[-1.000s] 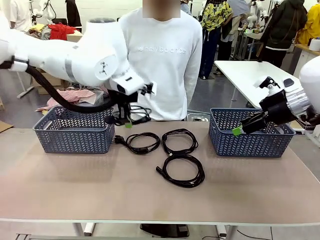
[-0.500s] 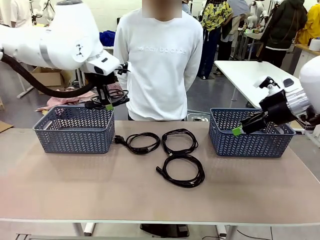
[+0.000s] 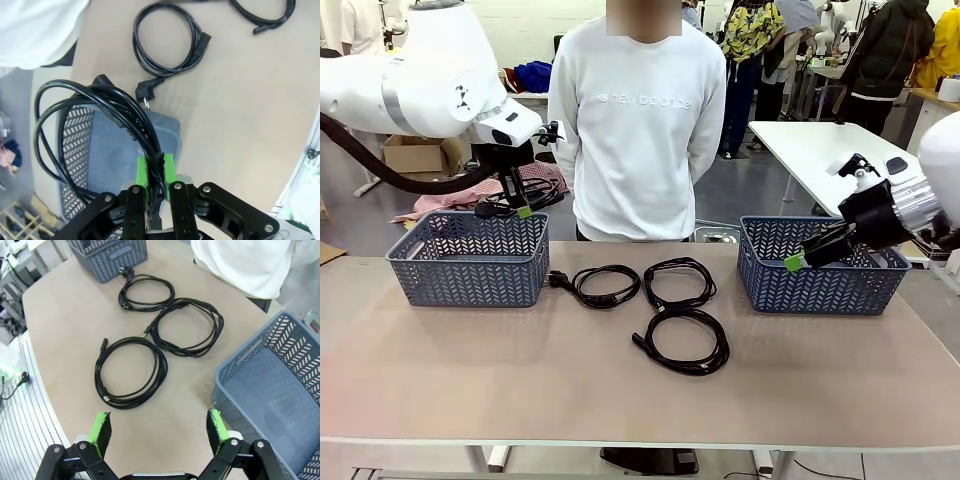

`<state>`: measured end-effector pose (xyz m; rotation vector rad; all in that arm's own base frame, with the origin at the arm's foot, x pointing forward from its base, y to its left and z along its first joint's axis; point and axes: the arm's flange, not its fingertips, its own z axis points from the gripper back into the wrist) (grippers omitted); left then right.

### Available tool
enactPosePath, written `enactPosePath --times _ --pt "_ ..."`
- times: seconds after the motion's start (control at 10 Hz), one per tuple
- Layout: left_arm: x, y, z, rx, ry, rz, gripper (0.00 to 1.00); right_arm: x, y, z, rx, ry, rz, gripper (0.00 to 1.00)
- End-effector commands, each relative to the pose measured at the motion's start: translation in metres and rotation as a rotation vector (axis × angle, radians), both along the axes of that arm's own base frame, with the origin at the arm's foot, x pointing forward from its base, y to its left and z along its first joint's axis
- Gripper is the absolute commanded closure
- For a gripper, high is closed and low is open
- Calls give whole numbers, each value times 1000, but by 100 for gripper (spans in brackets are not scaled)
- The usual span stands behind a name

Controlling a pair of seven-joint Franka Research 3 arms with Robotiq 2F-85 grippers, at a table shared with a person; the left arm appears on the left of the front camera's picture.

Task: Organize the cables according to human instructions.
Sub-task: Pick up a bundle of cables and place it in the basket indicated by the human.

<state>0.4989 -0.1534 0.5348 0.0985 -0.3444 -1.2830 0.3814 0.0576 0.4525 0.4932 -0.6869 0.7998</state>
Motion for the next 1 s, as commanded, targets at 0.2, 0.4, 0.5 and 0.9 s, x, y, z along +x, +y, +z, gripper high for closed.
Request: enactPosePath --times 0.2,0.4,0.5,0.9 --pt "-1 -2 2 12 -9 -12 100 5 -1 -3 14 -32 17 0" --pt "-1 -5 -1 2 1 -10 85 5 -1 -3 14 -32 17 0" --pt "-2 5 -7 14 1 -19 85 5 -1 -3 14 -32 17 0" --pt "1 49 -14 73 -18 -96 85 5 -1 -3 14 -32 17 0"
